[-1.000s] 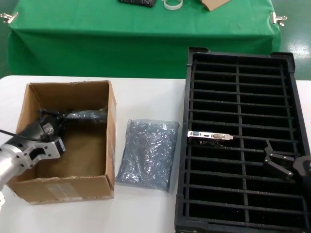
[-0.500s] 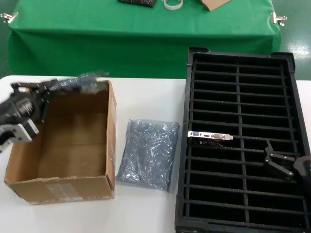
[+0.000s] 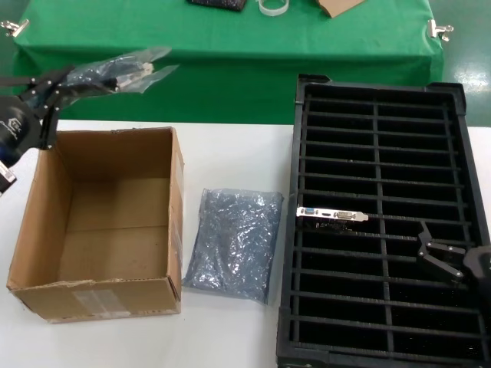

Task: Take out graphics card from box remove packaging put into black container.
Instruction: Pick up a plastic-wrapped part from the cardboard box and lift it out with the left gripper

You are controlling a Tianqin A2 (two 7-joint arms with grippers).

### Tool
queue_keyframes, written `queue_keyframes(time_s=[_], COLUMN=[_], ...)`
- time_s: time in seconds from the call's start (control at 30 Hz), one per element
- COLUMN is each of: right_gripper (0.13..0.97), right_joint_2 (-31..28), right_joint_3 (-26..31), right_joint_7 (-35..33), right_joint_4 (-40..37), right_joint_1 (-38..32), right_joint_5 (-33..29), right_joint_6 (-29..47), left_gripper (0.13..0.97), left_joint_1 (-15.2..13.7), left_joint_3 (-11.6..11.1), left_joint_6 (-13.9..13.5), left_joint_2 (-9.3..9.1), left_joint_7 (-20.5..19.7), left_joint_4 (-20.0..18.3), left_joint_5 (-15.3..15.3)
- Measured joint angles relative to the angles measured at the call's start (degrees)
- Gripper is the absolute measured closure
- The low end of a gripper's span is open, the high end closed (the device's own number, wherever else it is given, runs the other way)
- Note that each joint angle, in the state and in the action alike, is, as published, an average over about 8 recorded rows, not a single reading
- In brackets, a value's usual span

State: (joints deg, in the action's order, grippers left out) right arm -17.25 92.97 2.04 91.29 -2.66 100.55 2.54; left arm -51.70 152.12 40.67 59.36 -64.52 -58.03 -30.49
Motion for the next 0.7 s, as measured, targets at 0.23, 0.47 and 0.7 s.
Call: queue_keyframes(time_s=[0.23, 0.47, 0.7], right_gripper=[0.129, 0.129, 0.129], right_joint_2=[-2.8, -4.39, -2.93], right_joint_3=[4.11, 10.69, 16.06], right_joint_7=[2.86, 11.2, 15.83], right_joint_4=[-2.13, -11.5, -20.8], right_joint_1=[-4.62, -19.72, -34.16], right_joint_5=[-1.81, -11.7, -18.32], right_joint_6=[1.28, 11.69, 24.13], left_gripper=[0.958, 0.958, 0.958], left_joint_1=[0.11, 0.53, 1.32], left_joint_3=[0.64, 2.1, 2.83], left_joint_6=[4.97, 7.93, 10.34], left_joint_2=[0.25, -0.97, -2.68], left_joint_7=[-2.12, -2.56, -1.57], left_joint_4=[-0.54, -0.01, 2.61], left_joint_5=[3.32, 6.87, 8.97])
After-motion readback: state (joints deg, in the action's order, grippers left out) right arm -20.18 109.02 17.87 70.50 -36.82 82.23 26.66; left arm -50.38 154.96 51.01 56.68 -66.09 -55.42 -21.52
